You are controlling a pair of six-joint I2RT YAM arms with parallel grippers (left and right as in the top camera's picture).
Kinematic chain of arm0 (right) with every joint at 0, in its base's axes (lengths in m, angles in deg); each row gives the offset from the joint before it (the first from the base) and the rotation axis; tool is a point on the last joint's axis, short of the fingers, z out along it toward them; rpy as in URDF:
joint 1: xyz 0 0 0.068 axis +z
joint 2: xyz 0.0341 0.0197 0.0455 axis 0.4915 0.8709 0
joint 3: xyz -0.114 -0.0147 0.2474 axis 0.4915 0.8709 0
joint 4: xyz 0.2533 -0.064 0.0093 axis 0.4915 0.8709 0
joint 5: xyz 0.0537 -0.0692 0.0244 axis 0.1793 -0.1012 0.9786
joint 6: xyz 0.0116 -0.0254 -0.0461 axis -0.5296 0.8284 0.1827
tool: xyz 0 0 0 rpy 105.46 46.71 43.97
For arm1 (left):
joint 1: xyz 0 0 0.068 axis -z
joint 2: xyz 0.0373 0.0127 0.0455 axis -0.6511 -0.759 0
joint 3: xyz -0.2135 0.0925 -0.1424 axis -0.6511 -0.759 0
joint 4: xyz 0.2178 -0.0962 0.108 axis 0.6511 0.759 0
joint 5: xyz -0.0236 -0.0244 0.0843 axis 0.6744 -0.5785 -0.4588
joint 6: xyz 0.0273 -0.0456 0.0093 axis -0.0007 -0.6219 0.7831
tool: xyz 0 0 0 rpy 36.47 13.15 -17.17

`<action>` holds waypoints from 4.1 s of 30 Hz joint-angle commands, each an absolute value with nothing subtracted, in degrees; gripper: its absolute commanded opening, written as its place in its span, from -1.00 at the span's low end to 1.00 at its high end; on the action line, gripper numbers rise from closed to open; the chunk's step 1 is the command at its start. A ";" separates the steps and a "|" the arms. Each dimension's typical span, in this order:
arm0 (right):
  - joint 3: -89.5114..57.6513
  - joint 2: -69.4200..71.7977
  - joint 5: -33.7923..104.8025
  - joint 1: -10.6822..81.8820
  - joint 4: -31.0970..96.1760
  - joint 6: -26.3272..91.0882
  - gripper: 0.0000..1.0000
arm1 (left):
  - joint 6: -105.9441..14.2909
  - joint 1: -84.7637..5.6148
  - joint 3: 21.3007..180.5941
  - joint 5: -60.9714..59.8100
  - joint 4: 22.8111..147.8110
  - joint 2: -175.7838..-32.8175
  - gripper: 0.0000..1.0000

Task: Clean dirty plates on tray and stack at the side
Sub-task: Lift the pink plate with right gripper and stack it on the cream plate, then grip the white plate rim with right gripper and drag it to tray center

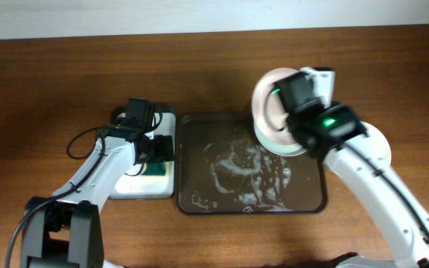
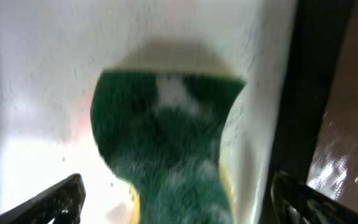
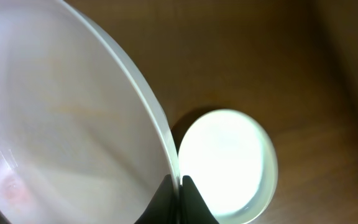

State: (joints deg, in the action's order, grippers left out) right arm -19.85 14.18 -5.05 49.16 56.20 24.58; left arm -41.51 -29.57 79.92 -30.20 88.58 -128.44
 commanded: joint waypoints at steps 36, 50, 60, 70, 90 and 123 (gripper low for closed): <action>-20.68 31.80 22.25 1.27 61.97 28.88 -0.92 | -43.15 -29.92 80.84 -31.05 79.84 -134.98 -1.00; -20.73 31.82 38.44 1.51 62.69 33.41 -0.35 | -43.15 -29.97 80.97 -30.98 88.75 -126.37 0.60; -18.85 31.93 49.00 11.76 62.65 41.56 -0.18 | -43.15 -29.92 79.16 -30.96 91.44 -126.61 0.75; -7.61 32.13 44.74 22.04 49.10 36.34 -0.21 | -43.15 -29.92 79.16 -30.96 91.53 -126.61 0.84; 2.44 32.11 57.64 29.62 38.63 30.74 -0.89 | -43.15 -29.92 79.16 -30.98 91.88 -126.61 0.84; -7.22 34.90 41.37 43.72 27.76 58.28 0.08 | -43.15 -29.92 79.18 -30.96 91.97 -126.61 0.85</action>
State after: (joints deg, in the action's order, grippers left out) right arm -6.70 32.37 43.45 43.50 27.92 57.12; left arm -43.21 -29.57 79.68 -30.59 91.88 -126.98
